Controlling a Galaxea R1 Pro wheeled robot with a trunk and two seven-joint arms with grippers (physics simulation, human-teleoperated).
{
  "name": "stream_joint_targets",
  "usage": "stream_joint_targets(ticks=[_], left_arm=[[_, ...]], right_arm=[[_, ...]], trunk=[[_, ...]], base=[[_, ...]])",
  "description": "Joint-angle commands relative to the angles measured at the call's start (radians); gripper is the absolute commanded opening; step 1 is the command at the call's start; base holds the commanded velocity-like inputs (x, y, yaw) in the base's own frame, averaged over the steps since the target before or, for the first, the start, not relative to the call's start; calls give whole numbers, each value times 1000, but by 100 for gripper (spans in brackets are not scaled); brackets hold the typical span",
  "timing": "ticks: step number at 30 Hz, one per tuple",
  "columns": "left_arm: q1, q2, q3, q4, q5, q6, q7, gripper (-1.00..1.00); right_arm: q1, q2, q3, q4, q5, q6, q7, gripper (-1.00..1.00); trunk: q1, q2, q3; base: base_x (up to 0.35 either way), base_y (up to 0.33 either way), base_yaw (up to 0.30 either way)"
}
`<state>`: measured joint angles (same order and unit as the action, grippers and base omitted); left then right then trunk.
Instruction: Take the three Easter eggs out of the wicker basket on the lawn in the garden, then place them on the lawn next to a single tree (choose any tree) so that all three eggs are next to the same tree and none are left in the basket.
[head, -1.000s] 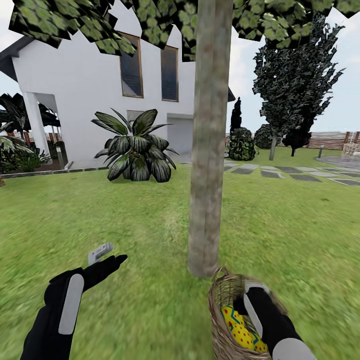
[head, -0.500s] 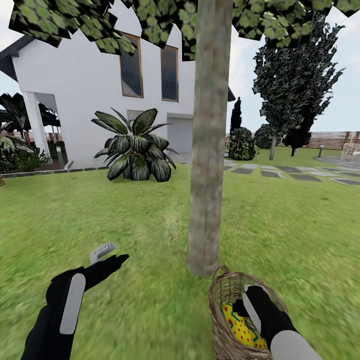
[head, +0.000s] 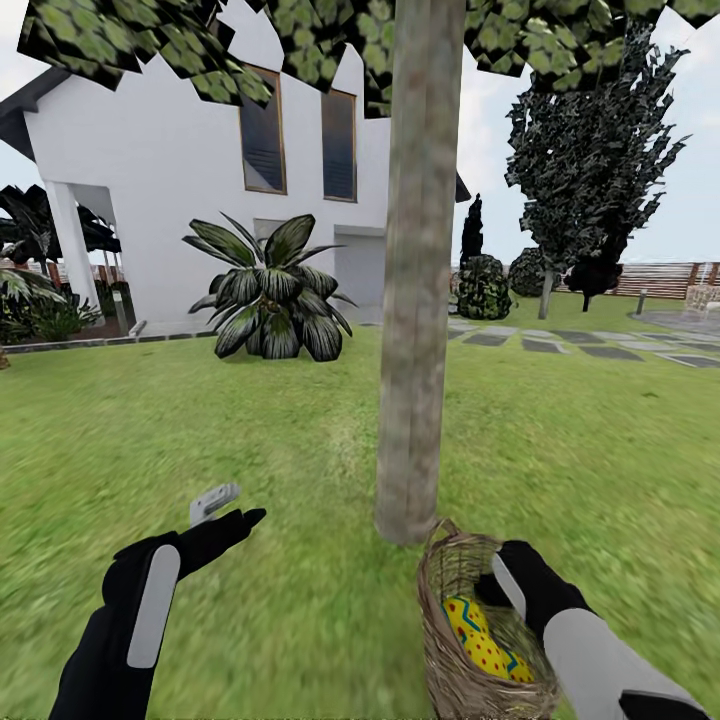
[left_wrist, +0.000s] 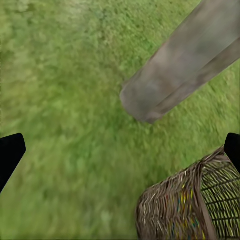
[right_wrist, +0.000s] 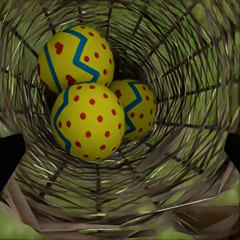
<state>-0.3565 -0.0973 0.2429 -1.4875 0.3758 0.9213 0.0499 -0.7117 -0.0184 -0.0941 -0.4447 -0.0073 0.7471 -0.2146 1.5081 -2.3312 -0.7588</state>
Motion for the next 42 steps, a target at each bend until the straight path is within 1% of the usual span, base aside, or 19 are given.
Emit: stream_joint_targets(ticks=[1, 3, 4, 5, 8, 11, 14, 16, 17, 18, 19, 22, 24, 41, 42], left_arm=[[-1, -1, 2, -1, 9, 5, 5, 100], [-1, -1, 2, -2, 10, 5, 4, 100], [-1, -1, 3, -4, 11, 5, 4, 100], [-1, -1, 3, -4, 11, 5, 4, 100], [-1, -1, 3, -5, 11, 5, 3, 100], [-1, -1, 3, -7, 11, 5, 3, 100], [-1, -1, 3, -8, 11, 5, 2, 100], [-1, -1, 3, -9, 11, 5, 2, 100], [-1, -1, 3, -10, 11, 5, 1, 100], [-1, -1, 3, -11, 11, 5, 1, 100], [-1, -1, 3, -14, 11, 5, 1, 100], [-1, -1, 3, -20, 11, 6, 0, 100], [-1, -1, 3, -21, 11, 6, 0, 100], [-1, -1, 3, -22, 11, 7, -1, 100], [-1, -1, 3, -21, 11, 7, -1, 100]], right_arm=[[-25, -2, -3, 25, -2, 5, -3, 100], [-65, -4, -3, 60, -2, 6, -2, 100], [-88, -5, -3, 73, -2, 19, -2, 100], [-96, -5, -3, 76, -2, 28, -2, 100], [-147, -7, -3, 85, -2, 105, -3, 100], [-188, -8, -3, 96, -2, 131, -4, 100], [-245, -16, -5, 138, -4, 178, -2, 100], [-273, -21, -14, 158, -21, 207, -1, 100], [-282, -23, -18, 165, -47, 223, 0, 100], [-284, -23, -19, 166, -57, 227, 0, 100], [-288, -24, -21, 170, -81, 237, 0, 100], [-291, -25, -22, 177, -102, 244, 1, 100], [-292, -26, -22, 178, -105, 246, 1, 100], [-292, -25, -22, 190, -106, 245, 1, 100], [-293, -25, -22, 190, -106, 245, 1, 100]], trunk=[[4, -8, -4], [11, -22, -11], [15, -29, -14], [19, -36, -17], [31, -57, -26], [42, -78, -36], [54, -99, -45], [61, -113, -51], [65, -120, -55], [69, -127, -58], [73, -134, -61], [84, -155, -70], [92, -169, -76], [100, -173, -142], [100, -173, -142]], base=[[0, 0, 0], [0, 0, 0], [0, 0, 0], [0, 0, 0], [0, 0, 0], [0, 0, 0], [0, 0, 0], [0, 0, 0], [0, 0, 0], [0, 0, 0], [0, 0, 0], [0, 0, 0], [0, 0, 0], [0, 0, 0], [0, 0, 0]])
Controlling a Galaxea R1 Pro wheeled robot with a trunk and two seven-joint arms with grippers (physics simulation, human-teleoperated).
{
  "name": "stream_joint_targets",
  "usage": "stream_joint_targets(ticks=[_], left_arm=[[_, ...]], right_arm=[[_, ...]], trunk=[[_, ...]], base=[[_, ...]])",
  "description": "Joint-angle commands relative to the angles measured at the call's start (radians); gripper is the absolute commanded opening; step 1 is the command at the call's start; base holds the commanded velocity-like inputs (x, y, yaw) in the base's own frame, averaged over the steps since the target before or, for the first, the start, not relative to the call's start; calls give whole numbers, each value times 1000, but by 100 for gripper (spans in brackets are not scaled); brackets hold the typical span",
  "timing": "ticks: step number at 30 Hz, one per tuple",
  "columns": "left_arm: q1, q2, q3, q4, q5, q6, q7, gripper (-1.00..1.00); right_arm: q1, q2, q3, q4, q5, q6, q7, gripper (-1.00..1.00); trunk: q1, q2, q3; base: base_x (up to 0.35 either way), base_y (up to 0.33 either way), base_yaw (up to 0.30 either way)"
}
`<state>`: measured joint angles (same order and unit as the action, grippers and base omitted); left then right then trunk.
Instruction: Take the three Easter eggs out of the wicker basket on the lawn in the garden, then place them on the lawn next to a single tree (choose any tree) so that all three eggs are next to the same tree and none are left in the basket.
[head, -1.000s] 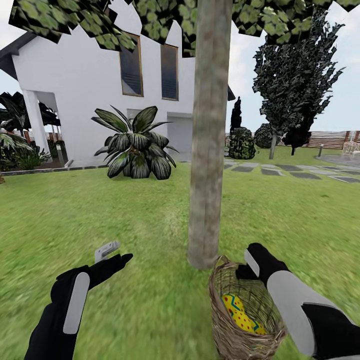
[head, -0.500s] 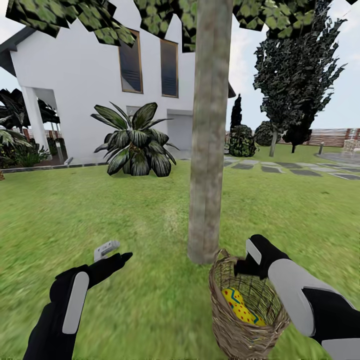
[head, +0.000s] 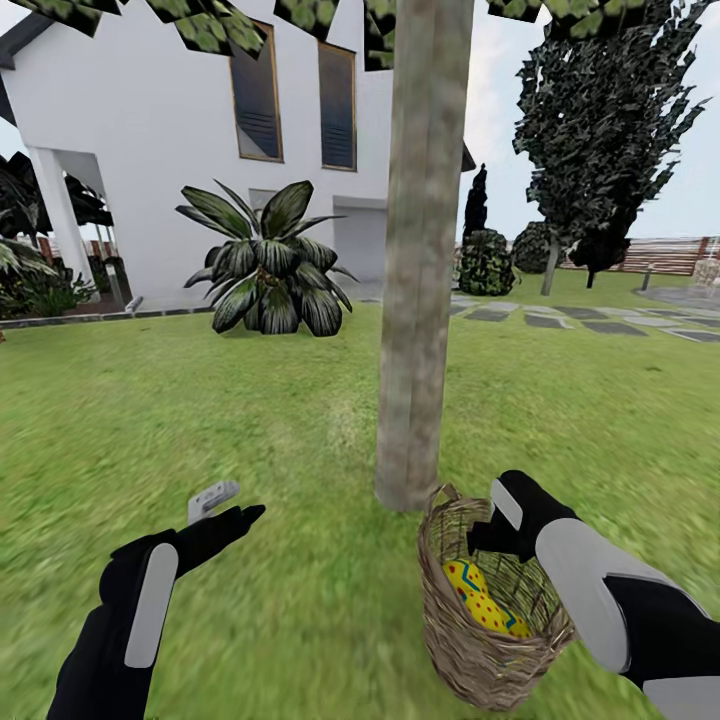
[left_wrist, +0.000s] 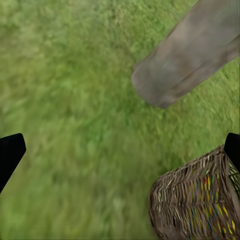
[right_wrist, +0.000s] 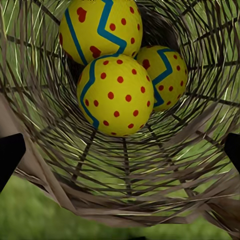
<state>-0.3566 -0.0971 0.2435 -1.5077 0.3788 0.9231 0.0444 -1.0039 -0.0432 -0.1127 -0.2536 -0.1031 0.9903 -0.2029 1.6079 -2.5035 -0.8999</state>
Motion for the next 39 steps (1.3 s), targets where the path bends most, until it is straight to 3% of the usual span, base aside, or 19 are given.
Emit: stream_joint_targets(ticks=[1, 8, 11, 14, 16, 17, 18, 20, 21, 22, 23, 24, 27, 31, 39], left_arm=[[-1, -1, 2, 0, 9, 6, 4, 100], [-3, 2, -4, 0, 8, 15, 10, 100], [-88, 4, -4, 4, 10, 60, 80, 100], [-231, -2, -3, 108, 15, 87, 235, 100], [-375, -5, -3, 286, 17, 93, 294, 100], [-598, -3, 0, 590, 24, 92, 322, 100], [-683, -1, 1, 689, 29, 92, 328, 100], [-805, 2, 4, 798, 46, 92, 330, 100], [-823, 3, 4, 809, 55, 92, 329, 100], [-858, 3, 4, 813, 90, 91, 326, 100], [-866, 3, 4, 808, 103, 91, 325, 100], [-880, 3, 2, 787, 140, 91, 323, 100], [-890, 6, 0, 769, 171, 92, 322, 100], [-894, 12, 0, 763, 180, 90, 324, 100], [-895, 16, 0, 763, 183, 91, 324, 100]], right_arm=[[0, 0, -4, -1, -11, 2, -10, 100], [0, 5, 0, -1, -12, 2, -11, 100], [0, 6, 3, -1, -10, 0, -10, 100], [0, 6, 4, -1, -8, -1, -10, 100], [0, 6, 6, -1, -8, -1, -10, 100], [0, 7, 7, -1, -7, -1, -10, 100], [0, 7, 8, -1, -6, 0, -10, 100], [0, 7, 8, -3, -6, 1, -10, 100], [0, 7, 8, -3, -6, 1, -9, 100], [0, 7, 8, -3, -6, 1, -9, 100], [0, 7, 8, -4, -6, 1, -9, 100], [0, 6, 8, -4, -6, 1, -9, 100], [0, 5, 7, -8, -6, -1, -9, 100], [0, 5, 9, -12, -6, -3, -10, 100], [0, 3, 8, -41, -7, 3, -11, 100]], trunk=[[0, 0, -1], [0, 0, -1], [0, 0, -1], [0, 0, -1], [0, 0, -1], [0, 0, -1], [0, 0, -1], [0, 0, -1], [0, 0, -1], [0, 0, -1], [0, 0, -1], [0, 0, -1], [0, 0, -1], [0, 0, -1], [3, -2, -32]], base=[[0, 0, 0], [0, 0, 0], [0, 0, 0], [0, 0, 0], [0, 0, 0], [0, 0, 0], [0, 0, 0], [0, 0, 0], [0, 0, 0], [0, 0, 0], [0, 0, 0], [0, 0, 0], [0, 0, 0], [0, 0, 0], [0, 0, 0]])
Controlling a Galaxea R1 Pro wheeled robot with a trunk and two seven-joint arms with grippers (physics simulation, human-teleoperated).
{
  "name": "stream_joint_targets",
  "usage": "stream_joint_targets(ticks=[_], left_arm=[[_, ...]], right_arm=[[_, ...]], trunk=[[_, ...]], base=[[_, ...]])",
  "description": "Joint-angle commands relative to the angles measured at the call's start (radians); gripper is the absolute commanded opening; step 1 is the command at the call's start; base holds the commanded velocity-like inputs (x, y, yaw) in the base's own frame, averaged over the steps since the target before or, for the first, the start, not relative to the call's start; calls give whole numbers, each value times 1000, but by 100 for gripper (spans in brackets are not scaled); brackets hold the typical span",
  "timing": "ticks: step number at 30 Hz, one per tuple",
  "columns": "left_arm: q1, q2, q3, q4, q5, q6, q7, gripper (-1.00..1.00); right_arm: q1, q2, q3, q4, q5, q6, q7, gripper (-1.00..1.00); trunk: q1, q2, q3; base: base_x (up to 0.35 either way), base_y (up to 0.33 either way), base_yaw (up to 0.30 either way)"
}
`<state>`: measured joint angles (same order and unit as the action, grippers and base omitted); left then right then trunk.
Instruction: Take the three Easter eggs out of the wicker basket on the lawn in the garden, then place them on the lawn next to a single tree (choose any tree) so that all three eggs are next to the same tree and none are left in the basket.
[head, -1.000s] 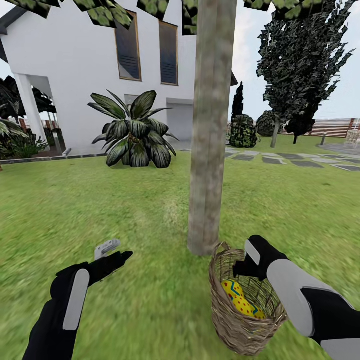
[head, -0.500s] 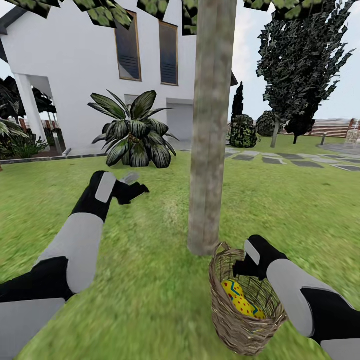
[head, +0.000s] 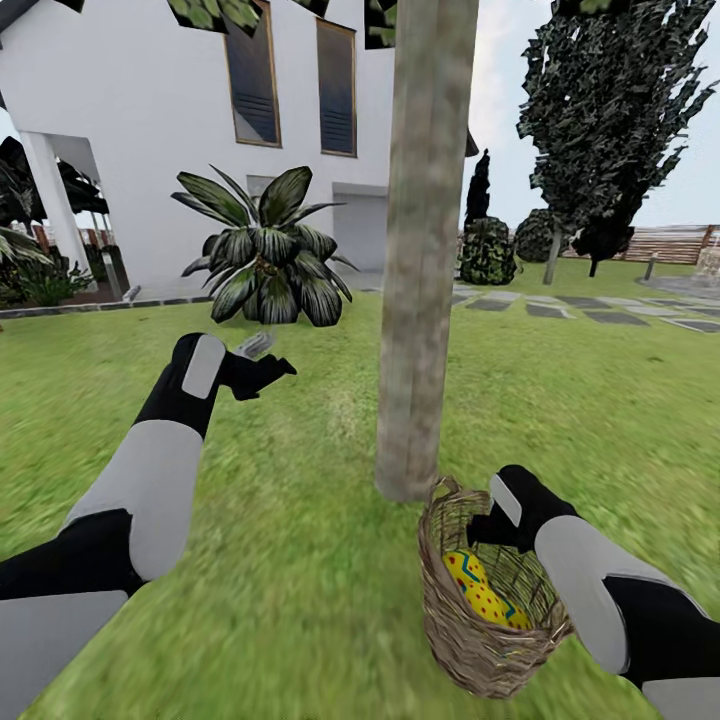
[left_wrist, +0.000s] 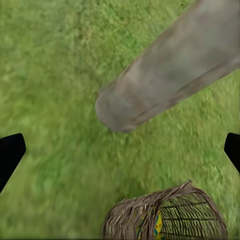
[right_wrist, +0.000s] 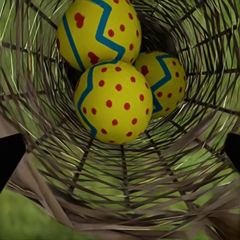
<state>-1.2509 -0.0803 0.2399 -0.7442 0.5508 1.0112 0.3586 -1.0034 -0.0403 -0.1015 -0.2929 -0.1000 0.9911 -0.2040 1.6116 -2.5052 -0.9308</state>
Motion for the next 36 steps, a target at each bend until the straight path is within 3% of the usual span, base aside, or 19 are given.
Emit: stream_joint_targets(ticks=[1, 15, 19, 24, 30, 36], left_arm=[[-1, -1, 4, 1, 13, 4, 9, 100], [-1, -1, 4, 5, 12, 6, 8, 100], [-1, -1, 4, 5, 12, 7, 8, 100], [-1, -3, 3, 6, 12, 8, 8, 100], [-1, -3, 3, 6, 12, 9, 8, 100], [-1, -3, 3, 5, 12, 9, 8, 100]], right_arm=[[0, 0, -3, -2, -10, 2, -9, 100], [-14, -1, 10, -10, -6, 12, -10, 100], [-80, -2, 12, 4, -4, 45, -10, 100], [-216, -2, 13, 172, -3, 56, 14, 100], [-277, -2, 14, 251, -3, 56, 63, 100], [-283, -4, 18, 254, 0, 55, 67, 100]], trunk=[[0, -1, -5], [6, -4, -59], [8, -5, -75], [10, -6, -94], [13, -8, -117], [16, -9, -140]], base=[[0, 0, 0], [0, 0, 0], [0, 0, 0], [0, 0, 0], [0, 0, 0], [0, 0, 0]])
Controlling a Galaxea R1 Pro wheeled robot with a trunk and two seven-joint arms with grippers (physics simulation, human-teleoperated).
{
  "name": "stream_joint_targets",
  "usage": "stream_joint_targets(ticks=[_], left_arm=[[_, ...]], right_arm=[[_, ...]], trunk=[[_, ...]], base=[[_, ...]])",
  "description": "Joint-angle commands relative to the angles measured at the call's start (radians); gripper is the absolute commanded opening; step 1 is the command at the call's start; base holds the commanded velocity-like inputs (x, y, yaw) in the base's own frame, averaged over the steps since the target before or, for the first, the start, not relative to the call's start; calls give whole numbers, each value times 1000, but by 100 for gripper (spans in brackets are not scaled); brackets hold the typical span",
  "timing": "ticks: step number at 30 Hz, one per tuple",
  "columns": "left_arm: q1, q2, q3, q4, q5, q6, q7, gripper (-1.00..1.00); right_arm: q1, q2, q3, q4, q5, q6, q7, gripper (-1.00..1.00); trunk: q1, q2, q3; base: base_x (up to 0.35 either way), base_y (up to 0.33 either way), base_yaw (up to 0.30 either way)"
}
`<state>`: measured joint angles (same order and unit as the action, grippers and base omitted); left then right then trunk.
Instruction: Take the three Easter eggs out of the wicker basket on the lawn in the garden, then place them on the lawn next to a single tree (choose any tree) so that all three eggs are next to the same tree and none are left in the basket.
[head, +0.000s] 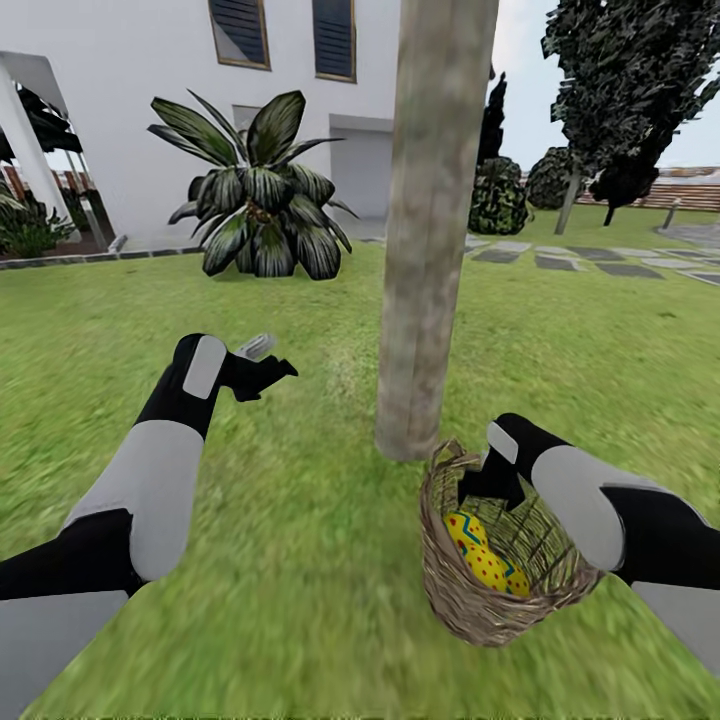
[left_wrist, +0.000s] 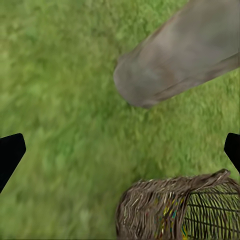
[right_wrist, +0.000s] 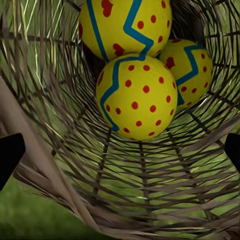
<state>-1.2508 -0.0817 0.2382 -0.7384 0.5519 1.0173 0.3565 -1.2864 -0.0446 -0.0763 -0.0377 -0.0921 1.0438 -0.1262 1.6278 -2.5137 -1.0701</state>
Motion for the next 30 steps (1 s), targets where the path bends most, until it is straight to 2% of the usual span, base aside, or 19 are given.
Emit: stream_joint_targets(ticks=[1, 19, 30], left_arm=[[-1, -1, 4, -1, 11, 3, 10, 100], [-1, -1, 3, -2, 10, 3, 12, 100], [-1, -1, 2, -2, 10, 3, 12, 100]], right_arm=[[0, 0, -7, -1, -8, 3, -10, 100], [-1, -34, -5, -5, -3, -1, -9, 100], [-1, -32, -6, -7, 2, -4, -7, 100]], trunk=[[0, -1, -5], [8, -5, -75], [13, -8, -117]], base=[[0, 0, 0], [0, 0, 0], [0, 0, 0]])
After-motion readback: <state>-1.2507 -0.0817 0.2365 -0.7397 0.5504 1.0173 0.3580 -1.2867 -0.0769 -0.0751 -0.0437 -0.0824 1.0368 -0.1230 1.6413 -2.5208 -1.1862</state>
